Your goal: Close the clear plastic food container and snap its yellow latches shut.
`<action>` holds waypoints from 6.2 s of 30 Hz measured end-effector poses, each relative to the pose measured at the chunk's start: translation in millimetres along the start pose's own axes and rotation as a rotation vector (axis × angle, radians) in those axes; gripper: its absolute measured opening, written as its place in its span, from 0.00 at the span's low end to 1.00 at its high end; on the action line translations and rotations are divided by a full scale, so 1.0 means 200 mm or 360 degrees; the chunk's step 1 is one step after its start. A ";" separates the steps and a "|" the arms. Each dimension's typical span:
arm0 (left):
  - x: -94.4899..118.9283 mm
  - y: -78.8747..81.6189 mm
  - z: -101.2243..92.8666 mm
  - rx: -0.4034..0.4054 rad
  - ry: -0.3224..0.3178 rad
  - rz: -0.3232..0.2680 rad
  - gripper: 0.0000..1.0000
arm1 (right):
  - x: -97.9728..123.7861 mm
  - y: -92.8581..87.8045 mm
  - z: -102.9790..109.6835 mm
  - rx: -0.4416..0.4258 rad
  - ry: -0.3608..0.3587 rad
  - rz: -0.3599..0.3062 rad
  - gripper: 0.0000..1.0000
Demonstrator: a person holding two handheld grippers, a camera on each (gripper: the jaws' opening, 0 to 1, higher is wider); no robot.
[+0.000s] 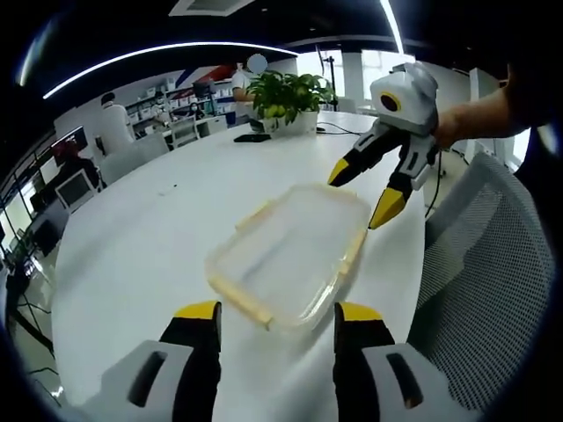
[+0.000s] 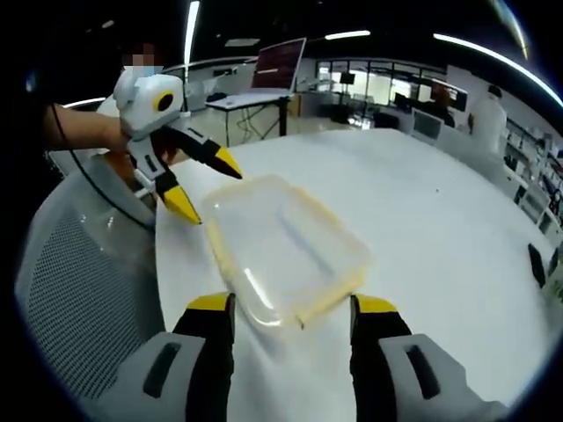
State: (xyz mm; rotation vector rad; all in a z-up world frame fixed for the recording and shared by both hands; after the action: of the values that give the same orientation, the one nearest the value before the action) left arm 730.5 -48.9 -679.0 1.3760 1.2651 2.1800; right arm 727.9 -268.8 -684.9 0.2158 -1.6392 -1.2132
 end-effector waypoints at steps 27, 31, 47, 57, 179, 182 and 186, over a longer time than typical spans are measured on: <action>-0.06 0.02 0.08 0.0010 -0.0010 0.0036 0.37 | -0.04 0.03 -0.08 -0.0006 -0.0034 0.0023 0.46; -0.08 0.03 0.11 0.0002 -0.0012 0.0041 0.37 | -0.06 0.05 -0.10 -0.0006 -0.0040 0.0026 0.46; -0.17 0.08 0.23 -0.0007 -0.0011 0.0051 0.37 | -0.12 0.11 -0.23 -0.0003 -0.0051 0.0047 0.46; -0.22 0.10 0.31 -0.0011 -0.0008 0.0063 0.37 | -0.17 0.15 -0.30 -0.0003 -0.0057 0.0061 0.46; 0.36 -0.02 -0.04 0.0328 0.0242 -0.0225 0.99 | 0.39 -0.15 -0.01 -0.0275 -0.0384 -0.0211 0.99; 0.37 -0.03 -0.04 0.0324 0.0255 -0.0222 0.99 | 0.40 -0.15 -0.01 -0.0260 -0.0390 -0.0210 0.99; 0.37 -0.03 -0.04 0.0325 0.0253 -0.0220 0.99 | 0.39 -0.14 -0.01 -0.0258 -0.0390 -0.0212 0.99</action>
State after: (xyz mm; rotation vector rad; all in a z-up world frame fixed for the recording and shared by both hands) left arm 684.9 -3.9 -641.9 1.1629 1.6287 2.1498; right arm 682.8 -334.9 -659.0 0.0770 -1.7461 -1.5152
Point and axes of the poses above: the point that each gripper's makers call its tool centre point, and the gripper's own axes: x roughly backward along the fingers, z roughly to its left, y roughly out of its top, the point moved 7 cm from there along x, roughly backward along the fingers, and after that the axes turned 4 degrees about -x, right-handed, at the moved point
